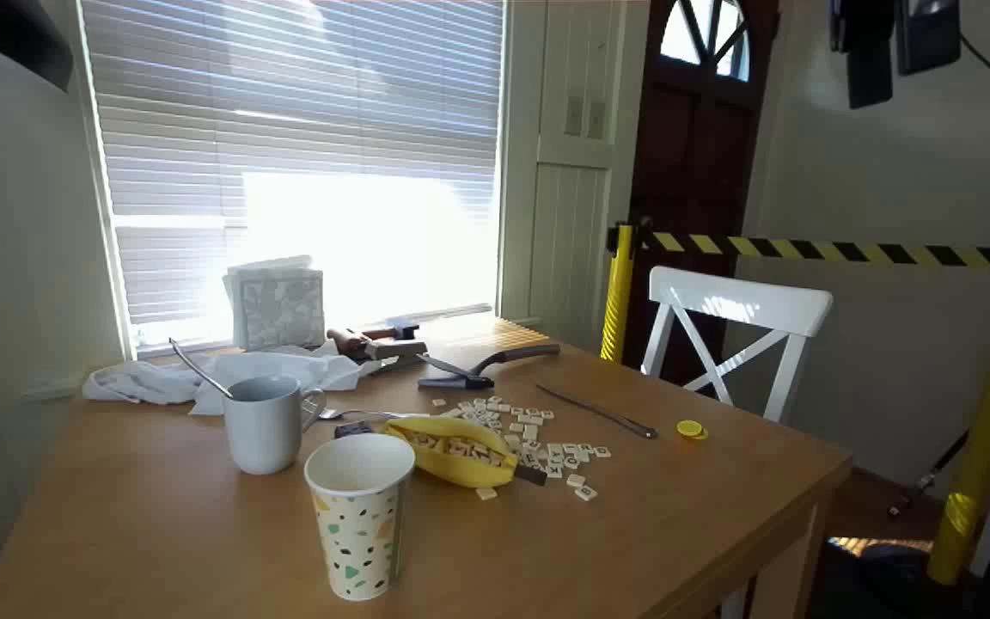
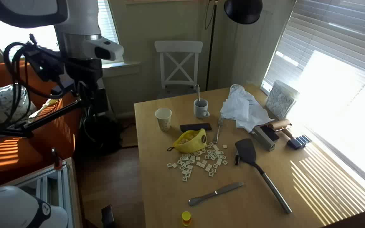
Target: Put one letter block into the yellow bag
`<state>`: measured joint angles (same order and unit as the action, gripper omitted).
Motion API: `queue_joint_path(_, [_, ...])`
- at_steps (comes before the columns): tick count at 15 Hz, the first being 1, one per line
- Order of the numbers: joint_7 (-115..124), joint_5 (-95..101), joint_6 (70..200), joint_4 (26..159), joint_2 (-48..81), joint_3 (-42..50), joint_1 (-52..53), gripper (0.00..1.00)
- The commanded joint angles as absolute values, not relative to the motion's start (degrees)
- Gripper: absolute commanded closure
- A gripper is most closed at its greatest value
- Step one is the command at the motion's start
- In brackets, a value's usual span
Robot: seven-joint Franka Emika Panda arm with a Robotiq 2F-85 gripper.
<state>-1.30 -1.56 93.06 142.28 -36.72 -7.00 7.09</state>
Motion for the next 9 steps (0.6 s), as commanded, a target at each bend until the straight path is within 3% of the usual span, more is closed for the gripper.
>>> queue_joint_path(1, [-1.15, -1.45, 93.00, 142.18, -36.67, -6.79, 7.36, 0.00])
queue_joint_path(6, [-1.21, -1.05, 93.55, 142.00, -35.71, -6.64, 7.02, 0.00])
queue_joint_path(9, [0.24, 1.73, 103.92, 142.03, -31.43, -5.30, 3.72, 0.00])
